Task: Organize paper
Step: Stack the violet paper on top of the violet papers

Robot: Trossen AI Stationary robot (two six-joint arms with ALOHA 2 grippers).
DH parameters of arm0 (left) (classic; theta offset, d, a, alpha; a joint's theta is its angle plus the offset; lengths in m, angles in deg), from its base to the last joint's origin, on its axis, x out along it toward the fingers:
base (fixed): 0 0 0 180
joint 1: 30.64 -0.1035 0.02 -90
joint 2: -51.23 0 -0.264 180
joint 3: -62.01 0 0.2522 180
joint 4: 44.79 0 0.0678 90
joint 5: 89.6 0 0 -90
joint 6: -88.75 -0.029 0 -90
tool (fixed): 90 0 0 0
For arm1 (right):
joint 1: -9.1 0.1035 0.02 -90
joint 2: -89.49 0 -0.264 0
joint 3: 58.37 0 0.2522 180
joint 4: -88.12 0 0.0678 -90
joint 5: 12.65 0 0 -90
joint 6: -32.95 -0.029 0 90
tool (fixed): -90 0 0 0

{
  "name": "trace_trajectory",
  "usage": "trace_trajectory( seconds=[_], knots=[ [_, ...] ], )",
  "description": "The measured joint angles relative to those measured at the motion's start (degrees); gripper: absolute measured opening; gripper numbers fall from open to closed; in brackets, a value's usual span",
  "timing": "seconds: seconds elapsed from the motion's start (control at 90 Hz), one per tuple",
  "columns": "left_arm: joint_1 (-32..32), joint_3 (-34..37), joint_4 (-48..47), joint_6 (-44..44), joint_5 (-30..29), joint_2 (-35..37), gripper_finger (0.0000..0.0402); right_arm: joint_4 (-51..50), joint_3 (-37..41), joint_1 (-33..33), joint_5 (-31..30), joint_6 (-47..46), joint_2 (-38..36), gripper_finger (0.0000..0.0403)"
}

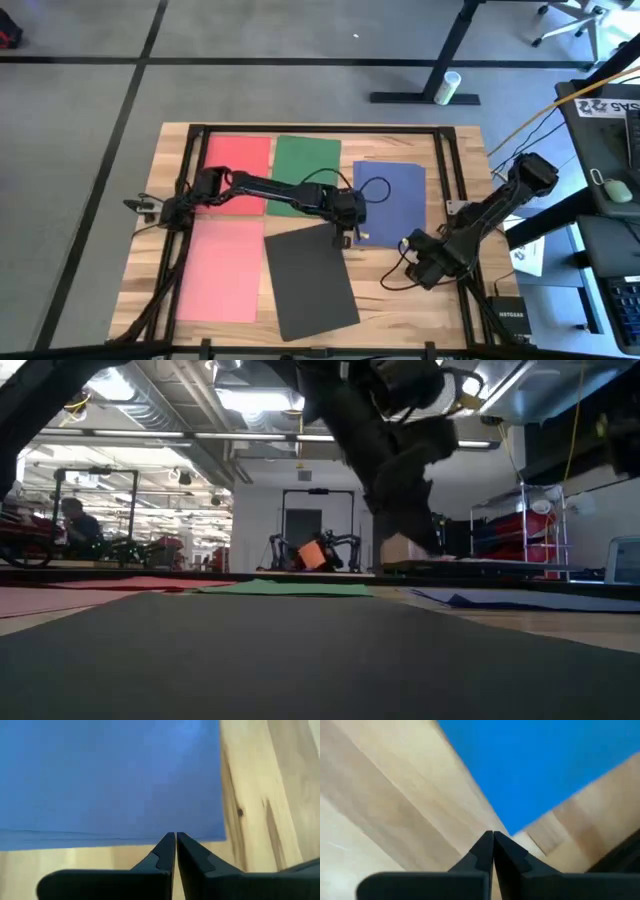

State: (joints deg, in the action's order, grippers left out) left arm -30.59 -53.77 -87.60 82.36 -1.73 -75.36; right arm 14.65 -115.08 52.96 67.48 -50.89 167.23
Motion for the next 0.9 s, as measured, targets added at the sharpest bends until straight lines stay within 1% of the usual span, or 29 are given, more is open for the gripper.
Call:
trace_trajectory(
  seconds=[0.167, 0.3, 0.411, 0.467, 0.678, 0.8, 0.9],
  knots=[
    [-2.16, 0.0, 0.64, 0.56, 0.79, 2.16, 0.0, -4.84, -3.14, -2.23, -7.43, -2.49, -1.64, 0.0],
    [-3.97, 0.0, 3.95, 1.53, 4.56, 2.73, 0.0, -6.59, -3.25, -6.84, -13.99, -1.88, -3.26, 0.0],
    [-5.48, 0.06, 7.37, 2.68, 8.59, 2.73, 0.0, -9.04, -3.23, -12.16, -17.96, 0.58, -4.81, 0.0],
    [-6.24, 0.3, 9.34, 3.16, 9.86, 2.73, 0.0, -9.23, -3.23, -15.23, -18.66, 3.18, -5.94, 0.0],
    [-8.89, 0.46, 10.5, 4.59, 11.47, 2.71, 0.0, -9.43, -3.21, -27.6, -23.28, 14.09, -11.26, 0.0],
    [-9.98, 0.46, 10.22, 4.41, 12.67, 2.71, 0.0, -8.6, -2.97, -35.99, -22.95, 21.55, -14.34, 0.0],
    [-10.49, 0.46, 9.87, 3.72, 12.7, 2.71, 0.0, -4.45, -1.57, -42.38, -20.5, 28.58, -17.02, 0.0]
  ],
)
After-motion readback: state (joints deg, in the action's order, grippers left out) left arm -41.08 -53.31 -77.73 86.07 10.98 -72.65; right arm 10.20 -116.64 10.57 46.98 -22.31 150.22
